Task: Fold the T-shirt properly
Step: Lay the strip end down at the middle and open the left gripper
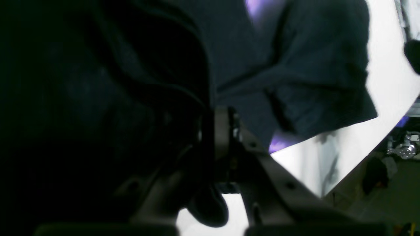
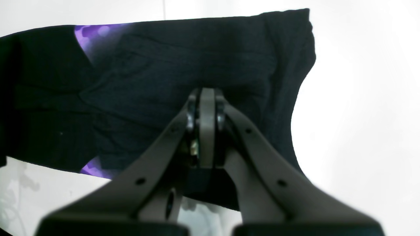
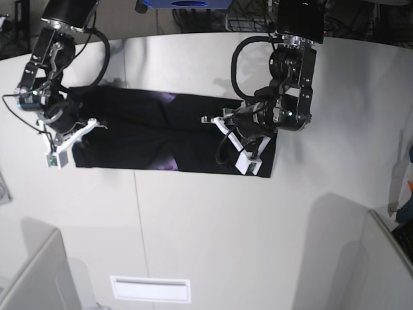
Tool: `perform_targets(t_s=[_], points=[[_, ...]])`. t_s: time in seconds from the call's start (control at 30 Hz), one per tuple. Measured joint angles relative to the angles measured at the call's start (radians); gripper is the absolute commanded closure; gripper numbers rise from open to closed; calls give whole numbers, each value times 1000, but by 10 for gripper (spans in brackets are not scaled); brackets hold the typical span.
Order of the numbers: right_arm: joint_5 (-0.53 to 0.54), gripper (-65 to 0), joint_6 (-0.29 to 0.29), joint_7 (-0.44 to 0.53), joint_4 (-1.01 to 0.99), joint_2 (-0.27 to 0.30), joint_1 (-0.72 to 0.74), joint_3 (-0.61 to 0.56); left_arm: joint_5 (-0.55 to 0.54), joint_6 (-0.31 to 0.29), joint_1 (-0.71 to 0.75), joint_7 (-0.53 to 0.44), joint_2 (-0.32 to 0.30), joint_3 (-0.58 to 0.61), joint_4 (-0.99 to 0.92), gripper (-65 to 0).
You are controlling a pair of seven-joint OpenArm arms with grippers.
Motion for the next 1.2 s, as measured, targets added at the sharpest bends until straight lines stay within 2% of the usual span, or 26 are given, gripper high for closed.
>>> perform_targets(t_s=[0.4,1.07,1.2], points=[[0,0,0,0,0,0,-3,0,3,1,-29,-3,43,0,-62,0],[0,0,0,0,0,0,3,0,0,1,-43,-3,43,5,-99,0],[0,0,0,0,0,0,3,0,3,2,-45,-3,39,58,-99,0]])
